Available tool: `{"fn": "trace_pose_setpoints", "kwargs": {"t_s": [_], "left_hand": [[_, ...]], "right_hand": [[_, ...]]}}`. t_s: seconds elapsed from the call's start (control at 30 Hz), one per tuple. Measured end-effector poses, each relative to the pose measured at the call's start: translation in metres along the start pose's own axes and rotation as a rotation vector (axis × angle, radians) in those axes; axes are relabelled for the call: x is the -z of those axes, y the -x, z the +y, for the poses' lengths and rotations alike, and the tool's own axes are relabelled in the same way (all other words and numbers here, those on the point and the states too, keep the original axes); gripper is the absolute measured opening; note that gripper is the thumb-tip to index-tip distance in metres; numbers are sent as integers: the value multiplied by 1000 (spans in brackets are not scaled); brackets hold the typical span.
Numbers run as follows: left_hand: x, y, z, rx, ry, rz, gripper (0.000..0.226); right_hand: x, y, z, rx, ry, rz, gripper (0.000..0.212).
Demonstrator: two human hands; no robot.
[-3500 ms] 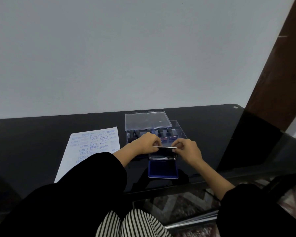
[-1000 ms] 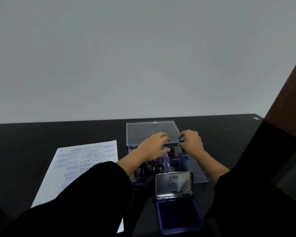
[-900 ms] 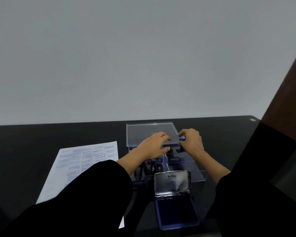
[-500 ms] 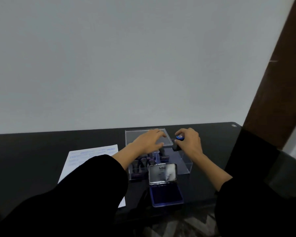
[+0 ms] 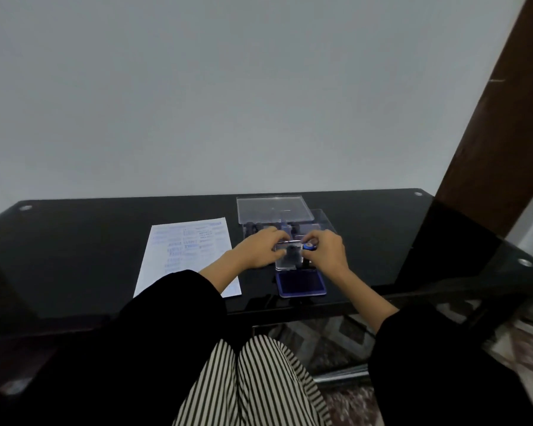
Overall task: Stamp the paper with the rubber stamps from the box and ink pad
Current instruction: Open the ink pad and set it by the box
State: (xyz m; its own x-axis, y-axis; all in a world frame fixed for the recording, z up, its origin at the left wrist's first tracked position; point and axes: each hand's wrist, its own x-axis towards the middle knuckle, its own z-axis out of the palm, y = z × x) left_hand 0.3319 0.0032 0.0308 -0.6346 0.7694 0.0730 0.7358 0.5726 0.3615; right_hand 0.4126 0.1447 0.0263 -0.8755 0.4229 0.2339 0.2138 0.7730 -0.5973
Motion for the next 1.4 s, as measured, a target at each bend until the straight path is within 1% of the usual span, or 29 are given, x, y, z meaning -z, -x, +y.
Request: {"fn": "trace_pose_setpoints", "kwargs": {"t_s": [0.07, 0.13, 0.2, 0.27, 0.37, 0.43, 0.53, 0.67, 0.73, 0.97, 1.23, 1.33, 1.4], "left_hand": [[-16, 9, -4, 37, 79, 14, 54], [-36, 20, -7, 64, 173, 43, 72], [-56, 30, -9, 80, 209, 66, 88], [-74, 34, -12, 101, 215, 72, 99], [-90, 32, -17, 182, 247, 54, 114], [-94, 30, -19, 220, 288, 53, 120], [-98, 28, -19, 239, 355, 84, 118], [-101, 26, -21, 260, 436, 133, 113], [-102, 25, -22, 267, 466, 152, 111], [-102, 21, -25, 277, 524, 148, 109], [-102, 21, -26, 276, 534, 135, 109], [-102, 22, -26, 254, 509, 142, 105], [-101, 23, -26, 217, 447, 147, 99]], "right_hand": [[-9, 7, 0, -4, 3, -26, 22], [-18, 13, -1, 3, -5, -49, 22], [-27, 17, 0, 23, 2, -71, 22], [-33, 20, 2, 34, 12, -75, 22], [-38, 19, 8, 50, 23, -82, 23], [-42, 21, 11, 70, 40, -101, 20], [-49, 27, 14, 108, 77, -77, 19], [-56, 34, 17, 130, 92, -14, 26], [-58, 36, 18, 131, 90, -3, 26], [-61, 40, 22, 155, 97, -4, 27], [-63, 26, 18, 125, 119, -50, 31], [-64, 34, 19, 146, 102, -6, 29], [-66, 39, 22, 167, 70, 34, 29]]}}
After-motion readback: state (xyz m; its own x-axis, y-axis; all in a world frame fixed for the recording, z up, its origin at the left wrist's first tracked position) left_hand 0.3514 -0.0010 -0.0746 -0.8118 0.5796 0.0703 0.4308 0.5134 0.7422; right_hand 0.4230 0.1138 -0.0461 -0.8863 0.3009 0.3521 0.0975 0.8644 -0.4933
